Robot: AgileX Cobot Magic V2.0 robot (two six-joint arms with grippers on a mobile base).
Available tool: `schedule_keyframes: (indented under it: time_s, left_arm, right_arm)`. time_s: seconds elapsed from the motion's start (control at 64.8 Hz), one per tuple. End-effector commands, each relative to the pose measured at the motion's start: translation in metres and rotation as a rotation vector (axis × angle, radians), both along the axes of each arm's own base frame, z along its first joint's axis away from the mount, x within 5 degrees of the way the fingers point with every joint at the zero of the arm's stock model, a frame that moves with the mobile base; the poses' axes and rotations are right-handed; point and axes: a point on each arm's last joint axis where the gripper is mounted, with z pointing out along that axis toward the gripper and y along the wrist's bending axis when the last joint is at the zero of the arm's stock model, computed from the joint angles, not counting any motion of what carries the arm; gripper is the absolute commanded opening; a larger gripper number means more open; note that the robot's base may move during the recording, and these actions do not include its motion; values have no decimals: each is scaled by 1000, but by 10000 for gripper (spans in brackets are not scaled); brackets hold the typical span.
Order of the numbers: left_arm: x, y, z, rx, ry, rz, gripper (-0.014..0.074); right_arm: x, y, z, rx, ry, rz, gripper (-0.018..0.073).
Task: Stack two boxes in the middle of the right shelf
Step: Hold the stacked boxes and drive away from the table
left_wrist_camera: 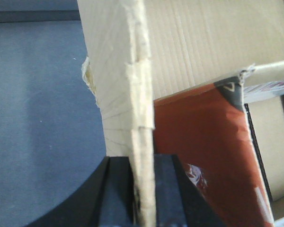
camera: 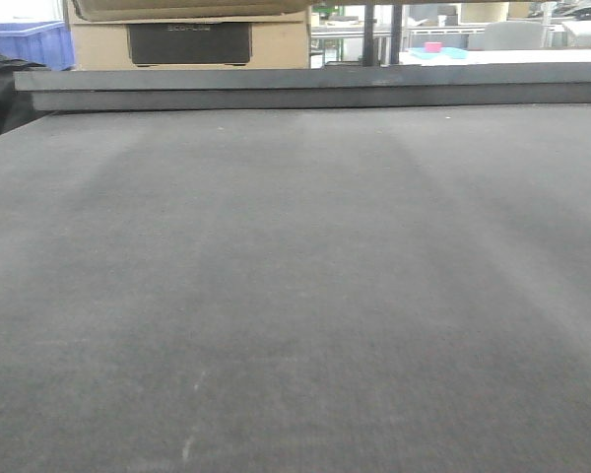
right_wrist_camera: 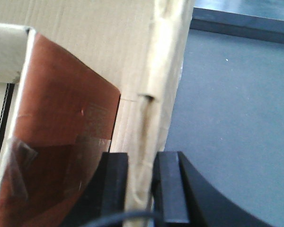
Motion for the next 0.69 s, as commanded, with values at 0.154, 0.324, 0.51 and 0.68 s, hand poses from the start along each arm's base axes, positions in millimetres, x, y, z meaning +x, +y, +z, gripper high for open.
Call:
schedule_keyframes:
  time_s: [0.154,0.324,0.51,0.68]
  left_arm:
    - [-6,-2,14,-52,-91,-29,-111]
    - [-6,-2,14,-52,-91,-29,-111]
    - [-6,-2,14,-52,-91,-29,-111]
    - [-6,-2,14,-52,-91,-29,-111]
  right_arm:
    - [-1,-3,7,5,-46,-12,-154]
    - [-1,-3,7,5,-46,-12,-154]
    - [-1,-3,7,5,-46,-12,-154]
    - [-1,-3,7,5,-46,-12,-154]
